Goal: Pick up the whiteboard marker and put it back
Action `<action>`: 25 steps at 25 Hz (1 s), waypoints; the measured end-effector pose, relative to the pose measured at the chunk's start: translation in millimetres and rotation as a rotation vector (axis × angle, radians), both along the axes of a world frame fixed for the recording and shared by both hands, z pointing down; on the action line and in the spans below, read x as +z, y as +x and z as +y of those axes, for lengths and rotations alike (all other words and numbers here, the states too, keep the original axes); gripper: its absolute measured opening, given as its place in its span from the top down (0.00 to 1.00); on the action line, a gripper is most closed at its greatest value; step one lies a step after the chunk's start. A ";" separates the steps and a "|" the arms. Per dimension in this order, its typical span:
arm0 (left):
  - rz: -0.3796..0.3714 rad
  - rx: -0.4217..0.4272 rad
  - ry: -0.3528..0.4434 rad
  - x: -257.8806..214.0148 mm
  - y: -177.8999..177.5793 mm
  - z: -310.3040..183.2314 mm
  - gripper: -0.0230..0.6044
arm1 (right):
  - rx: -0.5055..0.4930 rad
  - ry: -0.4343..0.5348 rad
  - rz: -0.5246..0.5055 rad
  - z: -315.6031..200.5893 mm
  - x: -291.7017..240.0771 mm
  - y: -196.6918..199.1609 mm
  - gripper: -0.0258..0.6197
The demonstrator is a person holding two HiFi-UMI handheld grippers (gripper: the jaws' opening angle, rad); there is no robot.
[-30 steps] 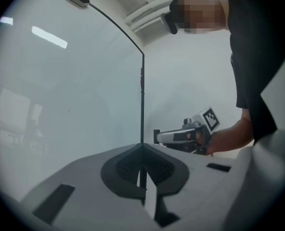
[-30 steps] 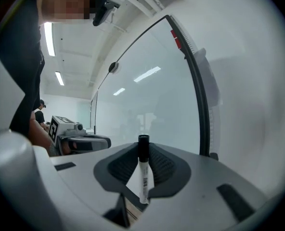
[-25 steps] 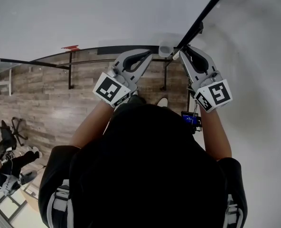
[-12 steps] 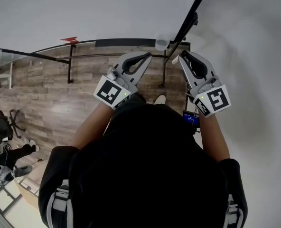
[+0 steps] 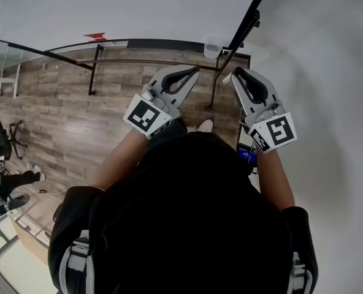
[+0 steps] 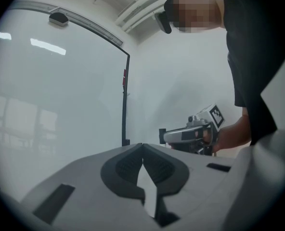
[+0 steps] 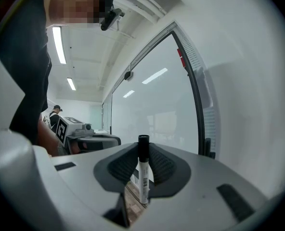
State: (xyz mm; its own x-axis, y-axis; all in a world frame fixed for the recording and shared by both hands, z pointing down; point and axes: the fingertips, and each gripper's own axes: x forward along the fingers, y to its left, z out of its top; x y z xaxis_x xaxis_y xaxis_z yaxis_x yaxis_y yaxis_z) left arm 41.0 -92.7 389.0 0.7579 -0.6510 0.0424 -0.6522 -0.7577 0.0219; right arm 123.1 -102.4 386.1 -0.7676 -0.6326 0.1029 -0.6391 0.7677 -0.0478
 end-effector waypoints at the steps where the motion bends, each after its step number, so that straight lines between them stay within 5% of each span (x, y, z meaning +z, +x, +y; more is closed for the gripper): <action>1: 0.004 -0.001 -0.003 -0.3 0.0 1.9 0.96 | -0.002 -0.001 0.000 2.1 -0.1 -0.1 0.86; 25: -0.025 -0.008 -0.026 11.8 1.1 -6.0 0.96 | 0.006 -0.020 0.021 -2.1 12.8 -0.4 0.86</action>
